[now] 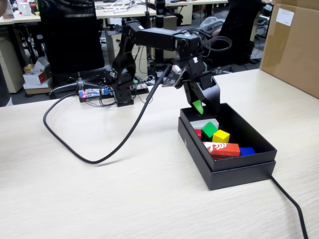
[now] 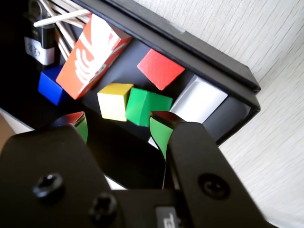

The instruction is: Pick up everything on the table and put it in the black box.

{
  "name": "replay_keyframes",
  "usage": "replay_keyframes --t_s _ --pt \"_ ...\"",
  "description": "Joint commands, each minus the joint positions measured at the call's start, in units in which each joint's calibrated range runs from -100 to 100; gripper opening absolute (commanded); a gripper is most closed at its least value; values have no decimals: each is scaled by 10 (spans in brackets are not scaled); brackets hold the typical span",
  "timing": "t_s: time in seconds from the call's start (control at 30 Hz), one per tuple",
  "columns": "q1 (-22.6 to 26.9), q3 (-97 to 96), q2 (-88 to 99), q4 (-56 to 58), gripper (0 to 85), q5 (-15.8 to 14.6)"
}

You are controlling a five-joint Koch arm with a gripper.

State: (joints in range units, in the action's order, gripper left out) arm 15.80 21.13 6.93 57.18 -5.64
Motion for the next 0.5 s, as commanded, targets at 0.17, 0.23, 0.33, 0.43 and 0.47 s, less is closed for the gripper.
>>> replay_keyframes --t_s 0.17,0.23,0.33,0.43,0.47 --pt "-41 -42 168 -62 394 32" --pt "-61 -91 216 -108 394 50" --pt "-95 -156 272 -167 392 72" --pt "-132 -232 329 -193 394 94" --pt "-139 -255 342 -195 394 97"
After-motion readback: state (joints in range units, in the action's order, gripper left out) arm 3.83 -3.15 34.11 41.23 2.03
